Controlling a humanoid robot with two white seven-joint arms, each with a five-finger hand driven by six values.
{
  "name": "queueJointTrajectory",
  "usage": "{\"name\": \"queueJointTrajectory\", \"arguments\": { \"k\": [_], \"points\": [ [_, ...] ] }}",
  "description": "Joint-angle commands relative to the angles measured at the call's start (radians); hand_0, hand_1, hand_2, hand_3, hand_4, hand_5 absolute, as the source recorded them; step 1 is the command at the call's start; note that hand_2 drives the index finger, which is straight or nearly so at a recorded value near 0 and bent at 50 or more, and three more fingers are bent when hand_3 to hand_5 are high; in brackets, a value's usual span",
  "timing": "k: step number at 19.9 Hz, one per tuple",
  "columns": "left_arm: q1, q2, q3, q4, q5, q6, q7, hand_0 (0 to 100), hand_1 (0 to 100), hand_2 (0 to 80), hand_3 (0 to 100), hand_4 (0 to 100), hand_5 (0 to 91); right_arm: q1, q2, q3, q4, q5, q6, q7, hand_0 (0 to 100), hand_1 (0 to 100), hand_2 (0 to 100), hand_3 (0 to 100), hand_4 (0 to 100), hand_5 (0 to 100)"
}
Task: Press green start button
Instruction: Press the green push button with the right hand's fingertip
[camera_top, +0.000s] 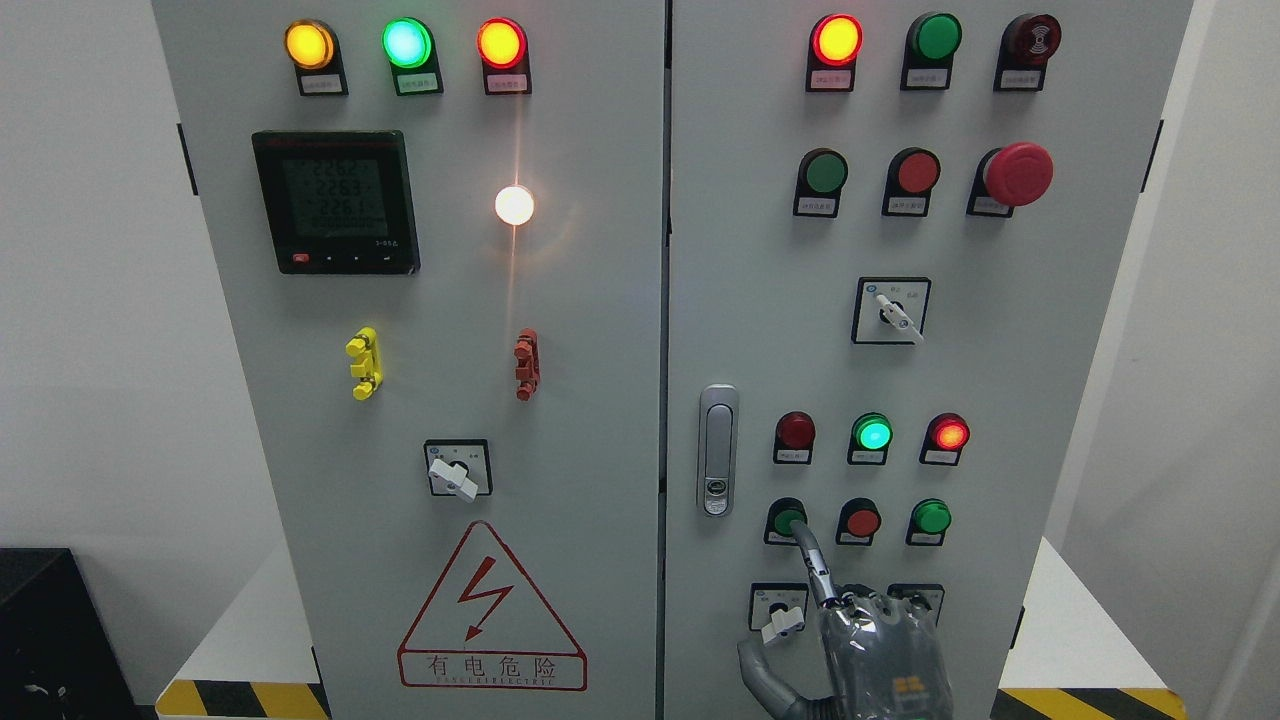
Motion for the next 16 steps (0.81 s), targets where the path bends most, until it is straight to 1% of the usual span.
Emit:
{"name": "queueJointTrajectory", "arguments": {
  "k": [1, 16],
  "points": [
    [0.002, 0.000, 0.000, -0.028, 0.000, -0.001, 0.004, 12, 56, 0.0, 0, 0, 0.0, -0.022, 0.001, 0.000, 0.054, 0.000, 0.003, 0.002, 26, 32, 0, 93, 91, 100],
    [0.002, 0.000, 0.000, -0.028, 0.000, -0.001, 0.004, 12, 56, 0.0, 0, 0, 0.0, -0.029, 0.001, 0.002, 0.061, -0.004, 0.012, 0.010, 27, 32, 0, 93, 91, 100]
  ]
}}
